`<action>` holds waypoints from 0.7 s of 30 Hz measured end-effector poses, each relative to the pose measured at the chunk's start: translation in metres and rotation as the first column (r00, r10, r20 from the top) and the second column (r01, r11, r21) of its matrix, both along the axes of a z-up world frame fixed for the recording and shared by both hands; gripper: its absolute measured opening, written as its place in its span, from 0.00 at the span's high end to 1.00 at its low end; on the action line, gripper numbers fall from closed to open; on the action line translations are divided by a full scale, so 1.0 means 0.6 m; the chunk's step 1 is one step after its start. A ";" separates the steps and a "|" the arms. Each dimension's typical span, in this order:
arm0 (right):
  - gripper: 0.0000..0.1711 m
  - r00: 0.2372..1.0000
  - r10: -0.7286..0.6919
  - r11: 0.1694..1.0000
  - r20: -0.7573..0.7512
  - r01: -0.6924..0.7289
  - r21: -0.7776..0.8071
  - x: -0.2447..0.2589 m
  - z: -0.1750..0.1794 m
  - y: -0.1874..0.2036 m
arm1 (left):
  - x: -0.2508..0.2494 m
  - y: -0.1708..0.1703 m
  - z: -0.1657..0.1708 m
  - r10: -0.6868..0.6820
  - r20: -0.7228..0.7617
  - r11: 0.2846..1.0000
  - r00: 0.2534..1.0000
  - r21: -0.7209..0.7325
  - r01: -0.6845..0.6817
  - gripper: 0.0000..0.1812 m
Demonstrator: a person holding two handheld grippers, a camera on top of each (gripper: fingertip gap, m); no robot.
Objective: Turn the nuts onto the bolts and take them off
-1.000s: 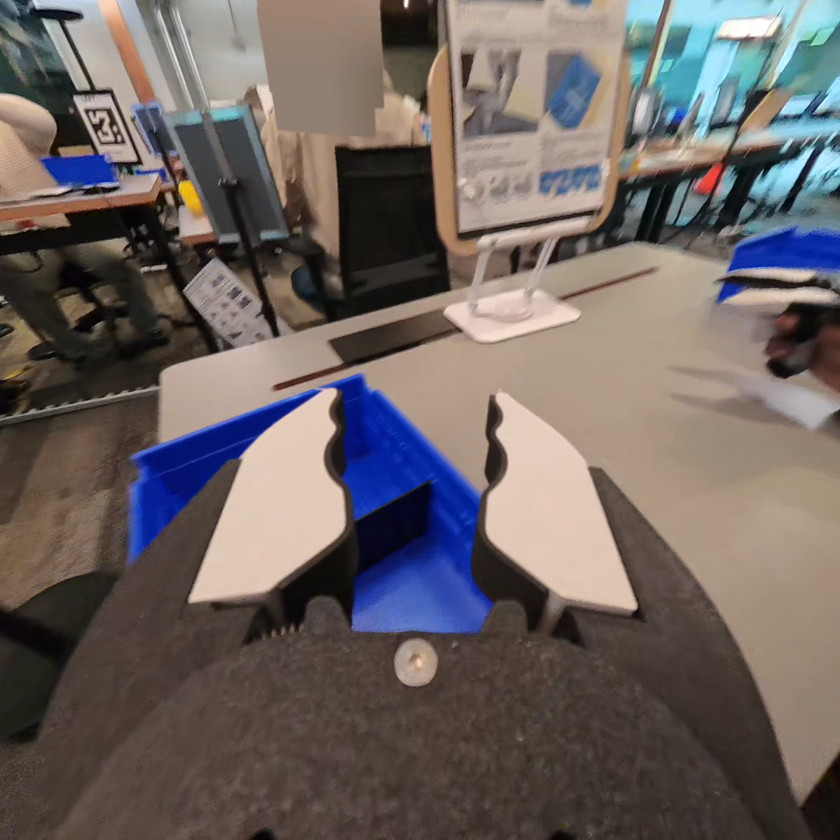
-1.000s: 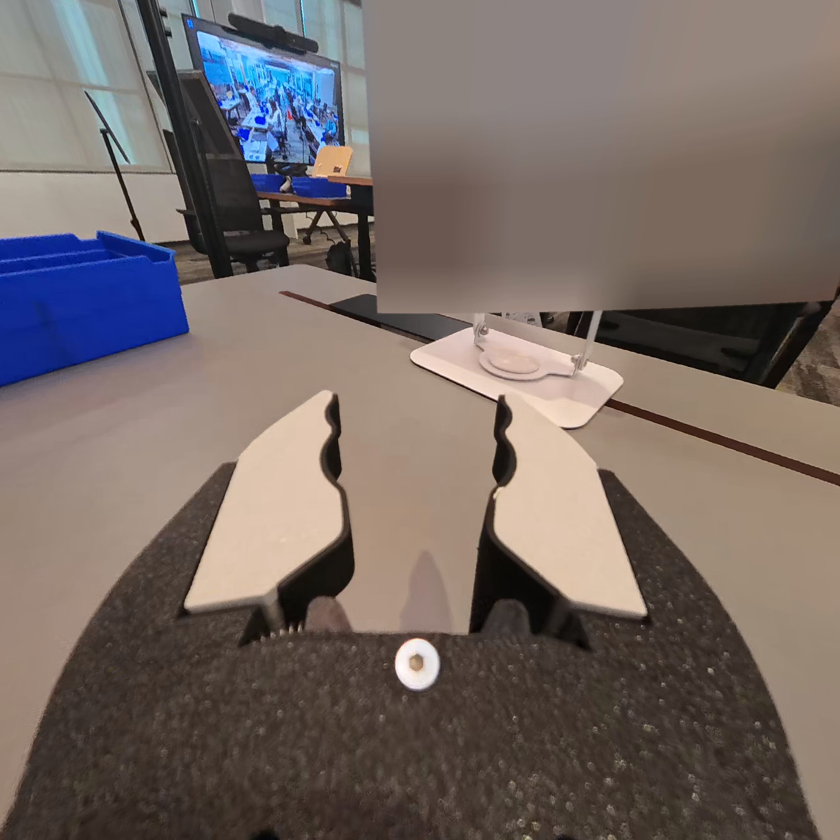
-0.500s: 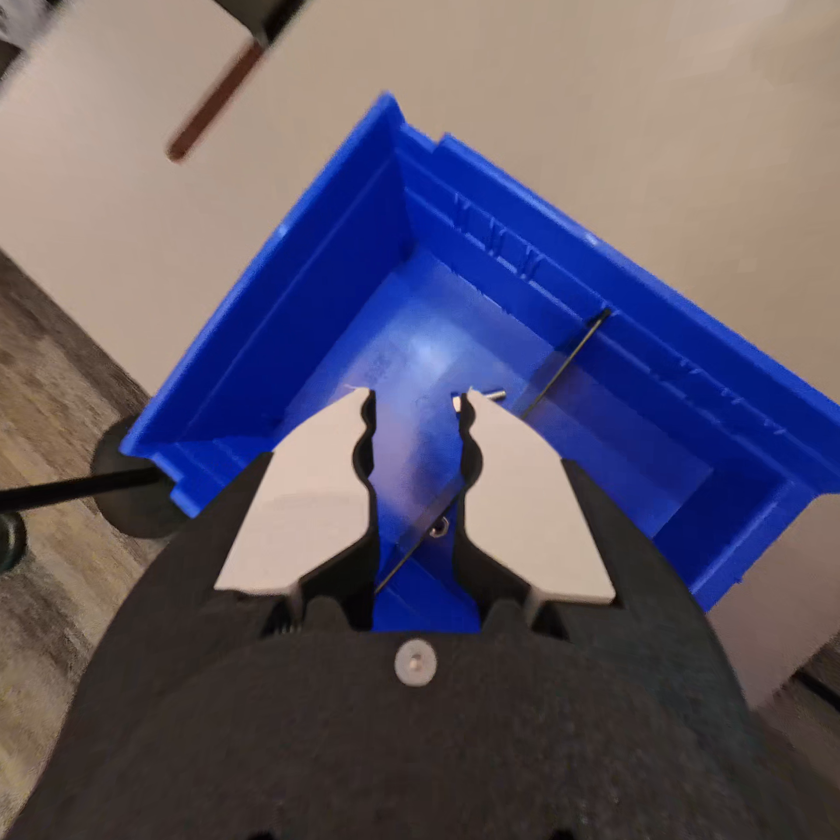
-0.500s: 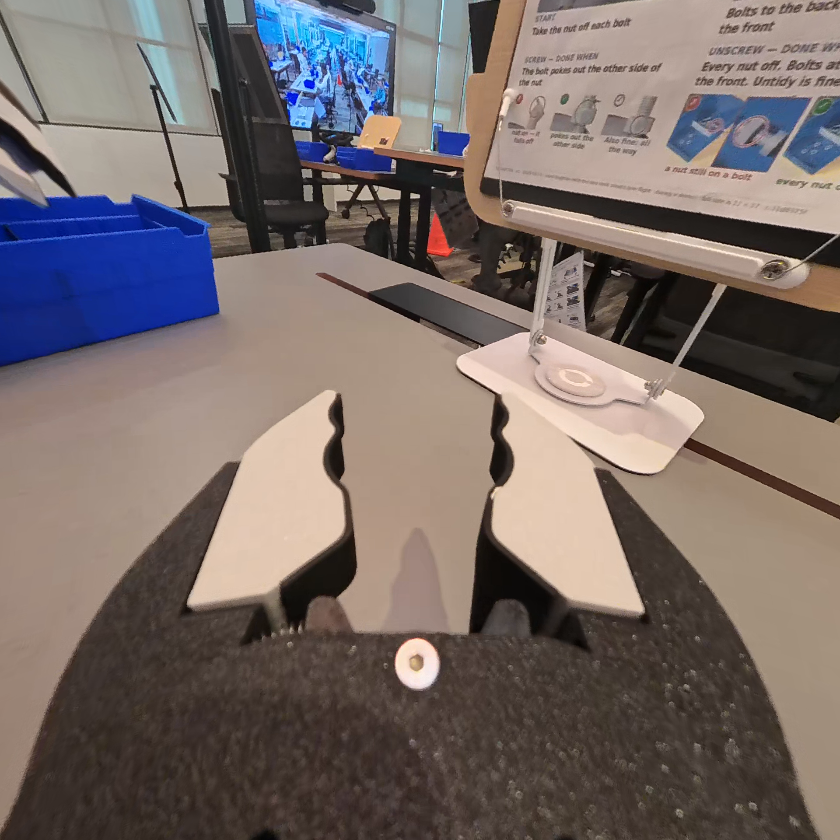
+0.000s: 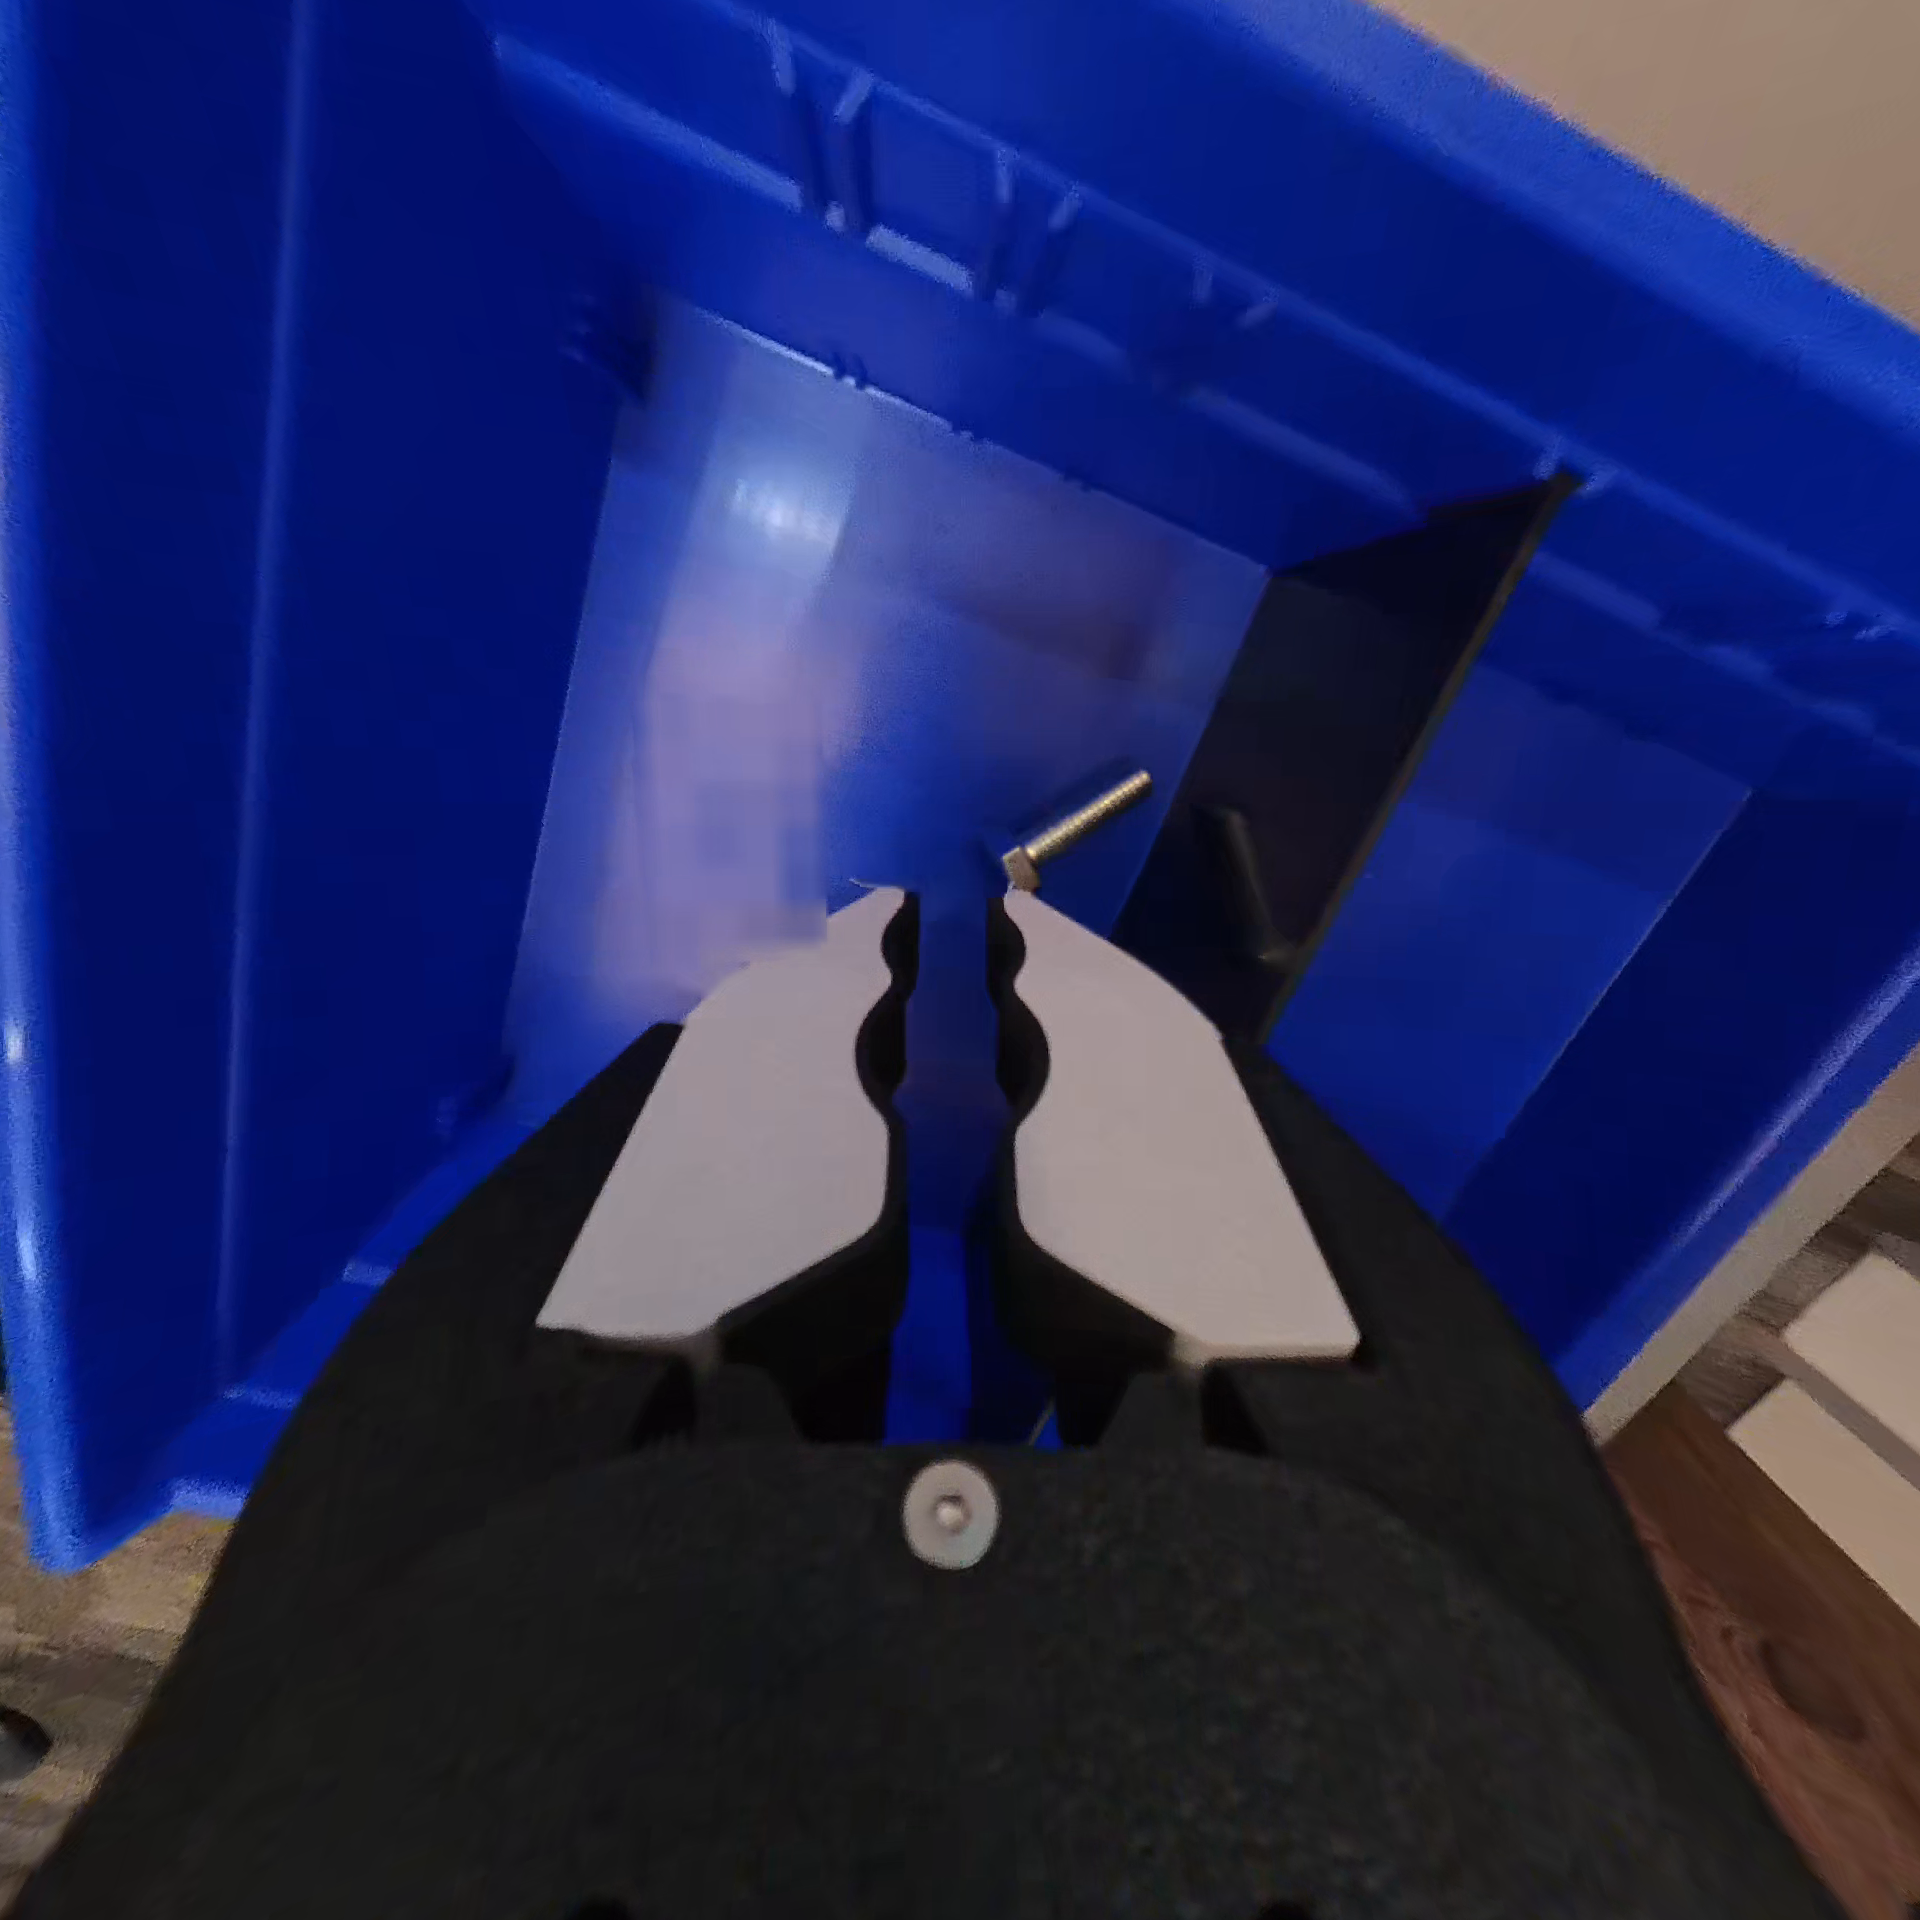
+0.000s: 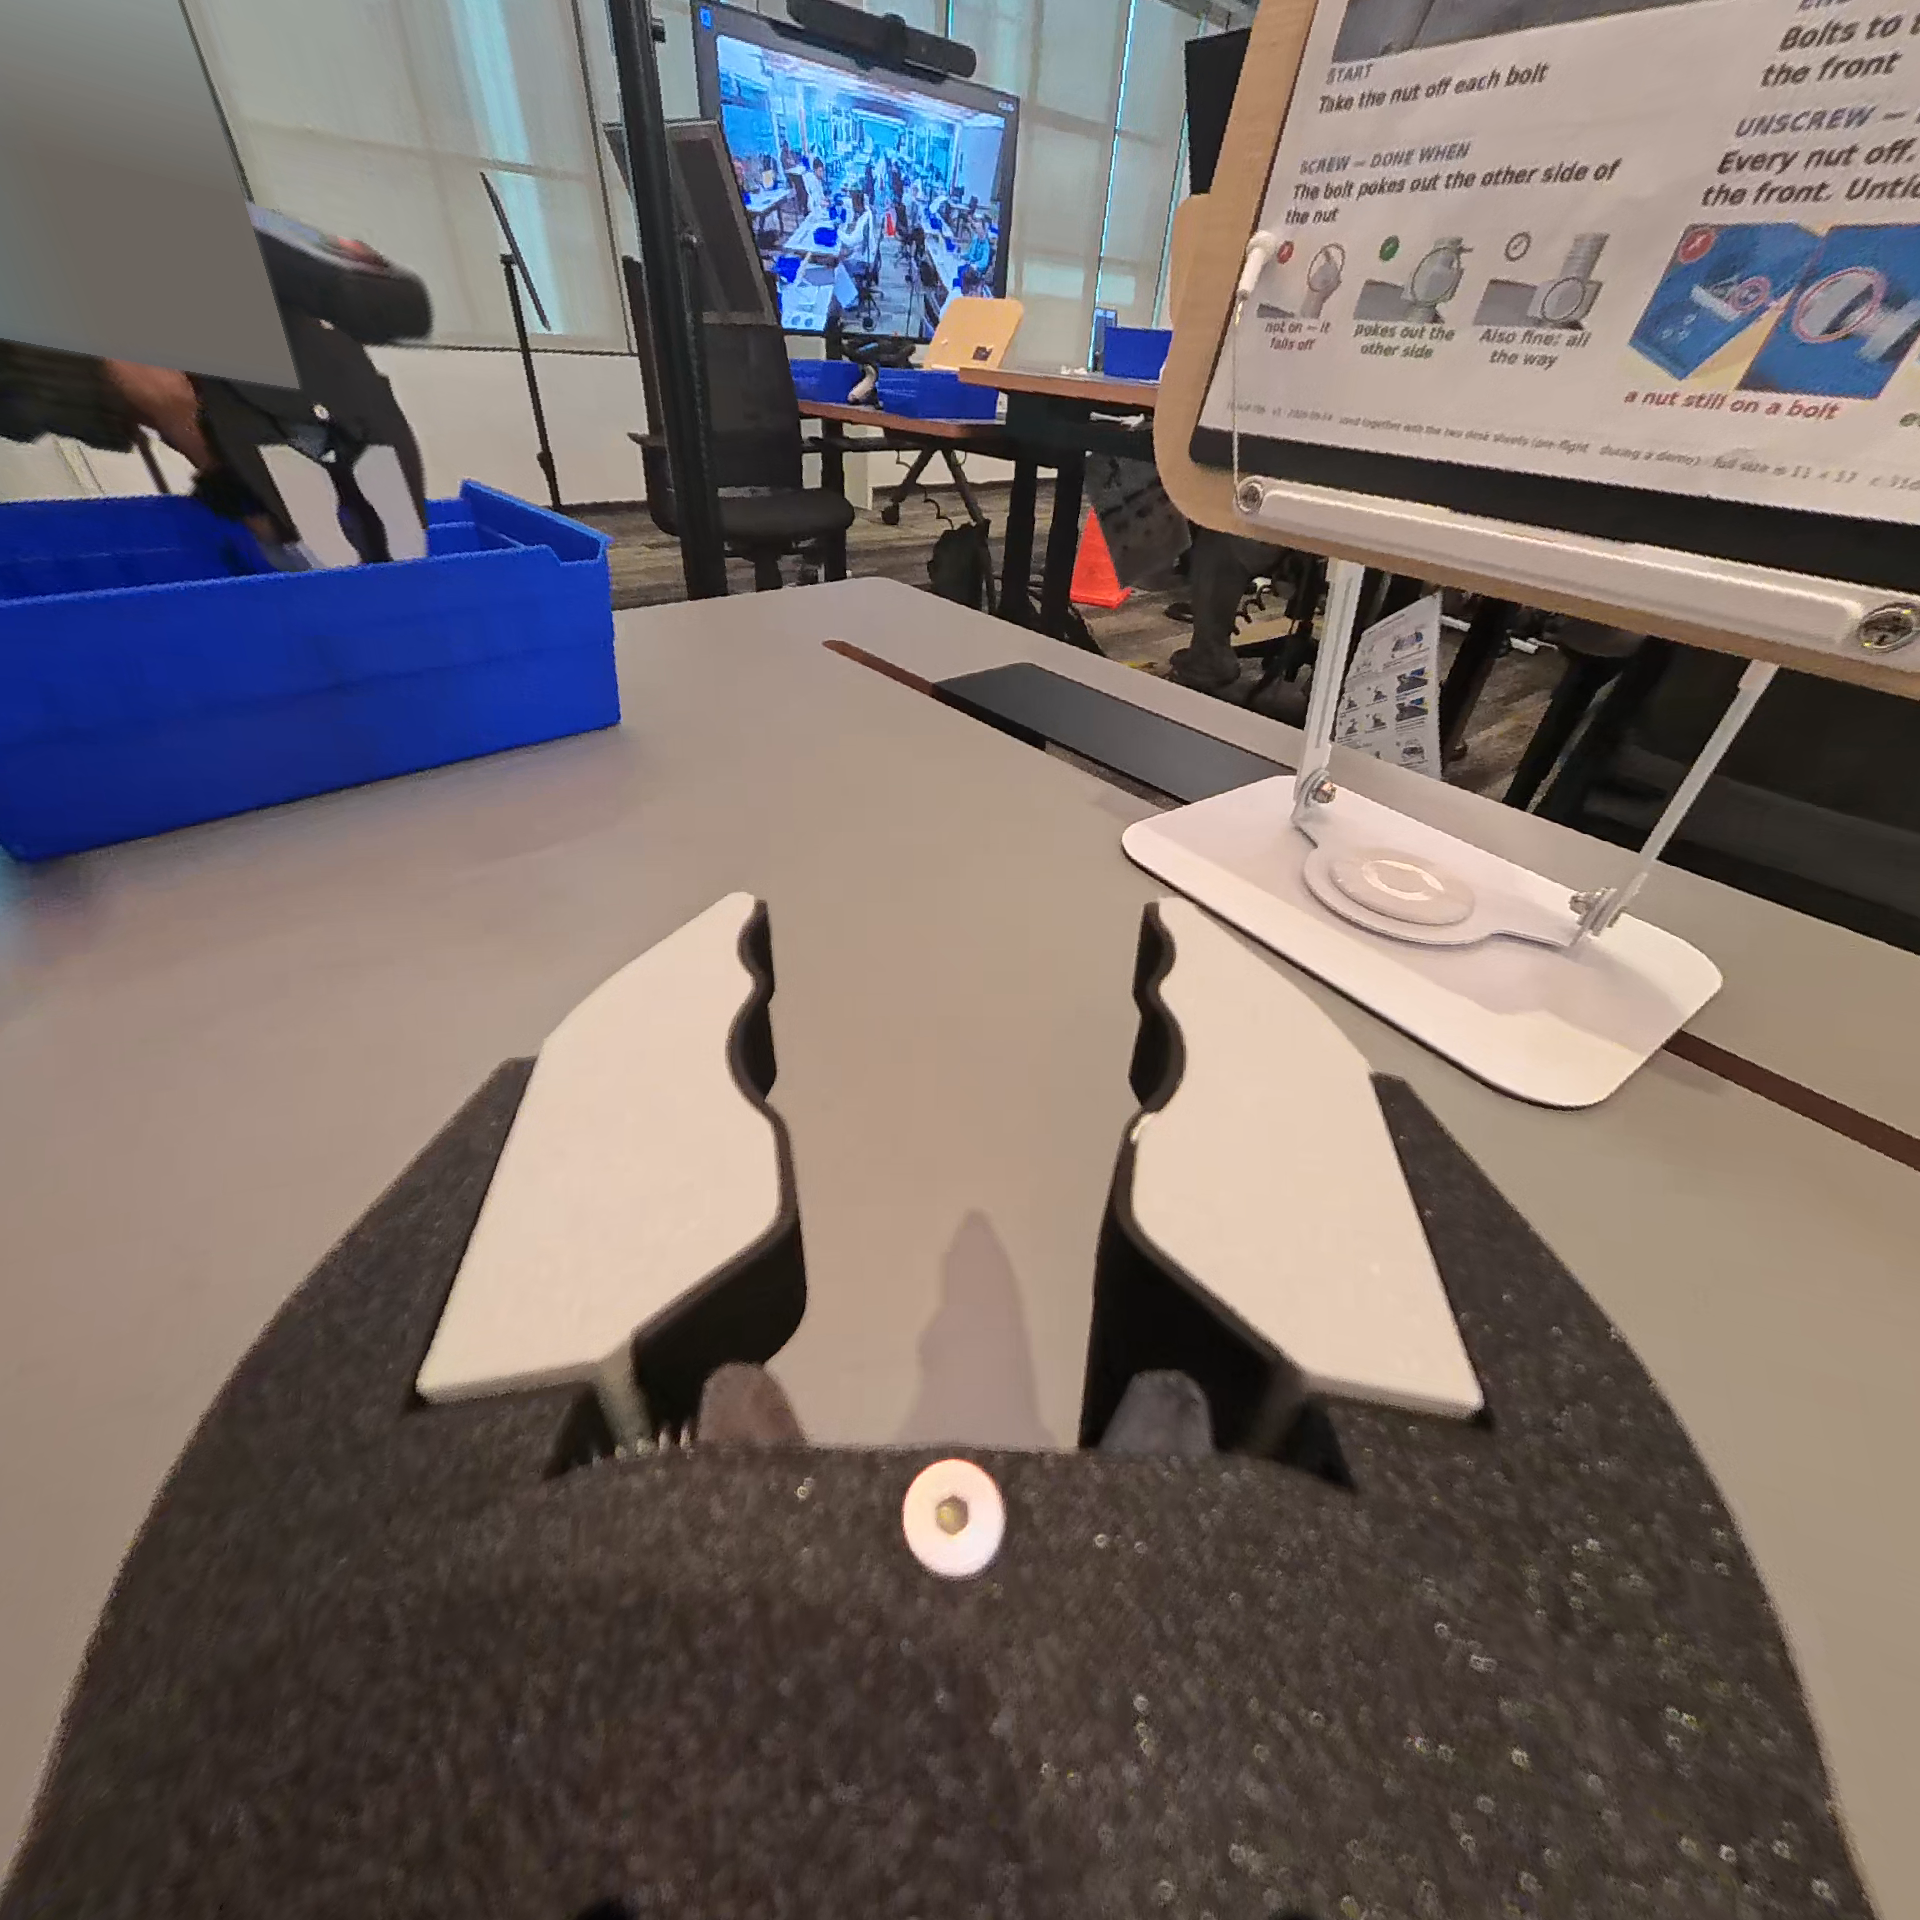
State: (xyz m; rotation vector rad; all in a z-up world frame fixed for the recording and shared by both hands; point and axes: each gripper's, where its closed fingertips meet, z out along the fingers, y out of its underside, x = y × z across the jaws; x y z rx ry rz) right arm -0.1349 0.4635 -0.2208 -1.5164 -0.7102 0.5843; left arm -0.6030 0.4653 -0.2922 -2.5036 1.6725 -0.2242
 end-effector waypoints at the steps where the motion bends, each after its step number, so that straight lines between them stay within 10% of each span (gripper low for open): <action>1: 0.61 1.000 0.000 1.000 -0.002 0.000 0.004 0.000 0.002 -0.001 | -0.001 0.002 -0.004 0.015 -0.002 1.000 1.000 -0.015 -0.015 0.92; 21: 0.60 1.000 0.025 1.000 0.015 -0.025 0.011 -0.010 0.005 -0.009 | 0.000 -0.007 -0.039 0.196 -0.060 0.963 0.979 -0.175 -0.203 0.89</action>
